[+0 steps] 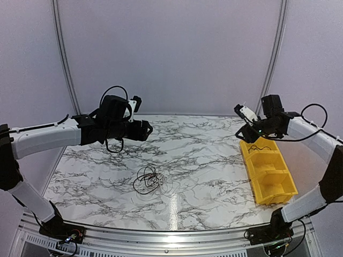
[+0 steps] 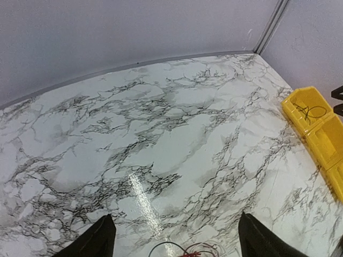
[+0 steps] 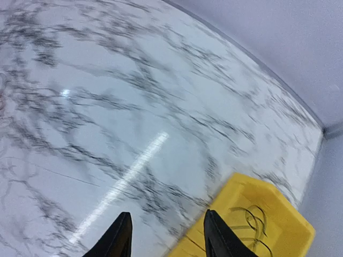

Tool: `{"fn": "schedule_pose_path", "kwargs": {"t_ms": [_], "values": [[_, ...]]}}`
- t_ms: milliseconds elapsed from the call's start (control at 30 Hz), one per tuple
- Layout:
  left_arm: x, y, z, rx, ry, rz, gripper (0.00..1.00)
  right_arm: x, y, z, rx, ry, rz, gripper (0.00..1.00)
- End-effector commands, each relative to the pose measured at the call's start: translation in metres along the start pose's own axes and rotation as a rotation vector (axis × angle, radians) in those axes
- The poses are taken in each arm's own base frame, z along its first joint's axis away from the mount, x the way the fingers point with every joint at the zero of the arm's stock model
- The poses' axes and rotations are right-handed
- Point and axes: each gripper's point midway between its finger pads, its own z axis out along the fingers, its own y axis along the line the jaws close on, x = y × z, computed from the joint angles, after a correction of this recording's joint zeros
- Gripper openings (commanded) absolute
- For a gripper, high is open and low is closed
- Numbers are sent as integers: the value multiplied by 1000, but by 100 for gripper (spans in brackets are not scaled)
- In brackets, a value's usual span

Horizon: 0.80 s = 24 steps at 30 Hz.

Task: Untangle the cables

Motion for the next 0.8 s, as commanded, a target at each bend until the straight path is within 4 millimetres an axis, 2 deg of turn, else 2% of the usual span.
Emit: {"fn": "schedule_pose_path", "kwargs": {"t_ms": [0,67,167,233,300,367,433,533,633,767], "values": [[-7,-8,-25,17,17,171,78,-31,96,-7,-385,-264,-153,45],[14,-18,-33,89,103,174,76,-27,117,-6,-459,-296,-175,43],[63,-27,-41,180,213,132,74,-33,141,-8,-510,-332,-242,42],[97,-29,-44,194,268,120,73,-48,152,-15,-531,-365,-278,42],[128,-27,-45,187,319,130,68,-73,163,-23,-569,-410,-296,41],[145,-31,-45,200,338,139,67,-94,173,-26,-637,-439,-275,39],[156,-34,-44,215,347,145,63,-100,190,-23,-728,-430,-269,35],[165,-30,-32,167,368,147,61,-78,215,-4,-751,-358,-321,30],[168,-13,-19,57,358,163,59,-60,229,4,-785,-366,-310,30],[168,-10,-3,27,344,183,58,-46,233,14,-798,-323,-314,29]]}}
